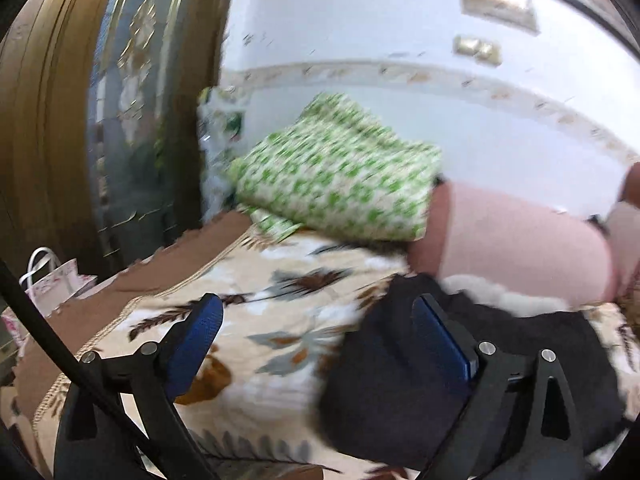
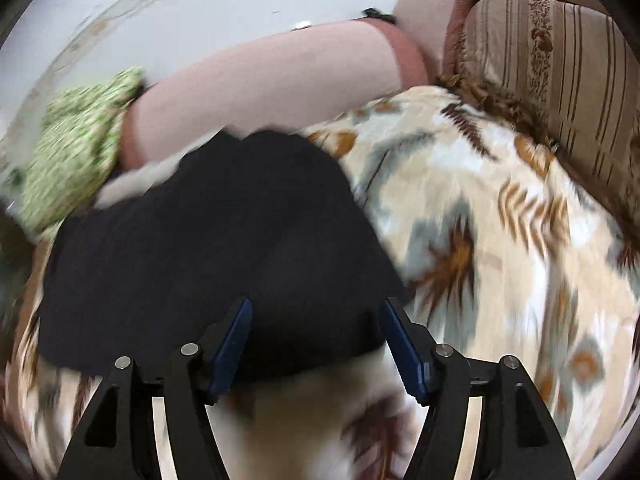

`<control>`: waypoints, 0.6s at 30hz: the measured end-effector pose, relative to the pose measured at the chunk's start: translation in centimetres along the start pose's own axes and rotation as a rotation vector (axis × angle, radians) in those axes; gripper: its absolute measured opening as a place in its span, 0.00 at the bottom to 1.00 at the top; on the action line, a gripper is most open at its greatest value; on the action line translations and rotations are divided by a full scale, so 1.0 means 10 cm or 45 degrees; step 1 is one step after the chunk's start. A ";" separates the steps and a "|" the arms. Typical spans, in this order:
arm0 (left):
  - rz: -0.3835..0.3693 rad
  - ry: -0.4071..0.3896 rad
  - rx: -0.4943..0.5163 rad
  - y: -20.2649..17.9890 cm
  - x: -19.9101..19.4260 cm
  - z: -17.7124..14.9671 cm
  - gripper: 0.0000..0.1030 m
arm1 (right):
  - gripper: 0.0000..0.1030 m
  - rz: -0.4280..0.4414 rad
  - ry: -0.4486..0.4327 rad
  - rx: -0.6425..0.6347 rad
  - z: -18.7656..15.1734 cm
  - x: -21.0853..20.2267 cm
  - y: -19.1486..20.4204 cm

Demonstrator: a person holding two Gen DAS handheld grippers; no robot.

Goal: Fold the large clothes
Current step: 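Open both tools and pull them back from the folded coat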

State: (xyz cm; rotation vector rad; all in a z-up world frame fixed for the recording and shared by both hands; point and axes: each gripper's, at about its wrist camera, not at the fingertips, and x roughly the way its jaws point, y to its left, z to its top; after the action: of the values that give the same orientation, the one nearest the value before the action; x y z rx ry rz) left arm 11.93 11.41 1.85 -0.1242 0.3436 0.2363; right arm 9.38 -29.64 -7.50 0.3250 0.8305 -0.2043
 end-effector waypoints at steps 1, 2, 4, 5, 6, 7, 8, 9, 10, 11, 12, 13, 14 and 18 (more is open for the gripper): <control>-0.052 -0.001 0.014 -0.05 -0.11 -0.03 0.93 | 0.70 0.007 -0.007 -0.026 -0.16 -0.10 0.01; -0.101 0.016 0.028 -0.10 -0.21 -0.06 0.94 | 0.72 0.009 -0.015 -0.038 -0.27 -0.15 -0.01; -0.199 0.090 0.040 -0.17 -0.39 -0.17 0.94 | 0.74 0.026 -0.039 -0.041 -0.52 -0.32 -0.04; -0.239 0.127 0.043 -0.20 -0.48 -0.23 0.94 | 0.75 0.027 -0.051 -0.036 -0.59 -0.35 -0.09; -0.261 0.159 0.053 -0.23 -0.58 -0.29 0.94 | 0.75 0.029 -0.067 -0.026 -0.68 -0.41 -0.11; -0.269 0.176 0.066 -0.25 -0.65 -0.34 0.94 | 0.75 0.036 -0.079 -0.015 -0.73 -0.46 -0.11; -0.272 0.200 0.098 -0.29 -0.77 -0.41 0.94 | 0.75 0.051 -0.090 0.001 -0.79 -0.50 -0.13; -0.261 0.213 0.124 -0.35 -0.86 -0.47 0.94 | 0.75 0.065 -0.094 0.008 -0.83 -0.53 -0.12; -0.245 0.229 0.153 -0.39 -0.93 -0.52 0.94 | 0.75 0.081 -0.098 0.005 -0.87 -0.56 -0.11; -0.237 0.252 0.194 -0.44 -1.02 -0.58 0.94 | 0.75 0.091 -0.104 -0.006 -0.89 -0.58 -0.08; -0.240 0.270 0.215 -0.49 -1.10 -0.63 0.94 | 0.75 0.097 -0.115 -0.025 -0.92 -0.61 -0.04; -0.245 0.280 0.224 -0.51 -1.15 -0.66 0.94 | 0.75 0.097 -0.126 -0.039 -0.95 -0.64 -0.01; -0.261 0.298 0.226 -0.53 -1.24 -0.71 0.94 | 0.75 0.096 -0.143 -0.054 -0.99 -0.68 0.03; -0.309 0.322 0.188 -0.57 -1.46 -0.81 0.94 | 0.79 0.106 -0.174 -0.109 -1.15 -0.81 0.15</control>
State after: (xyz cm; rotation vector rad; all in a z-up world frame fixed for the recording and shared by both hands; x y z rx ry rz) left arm -2.61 1.61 -0.16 -0.0492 0.5912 -0.0463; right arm -3.45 -23.69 -8.33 0.2616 0.6876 -0.1118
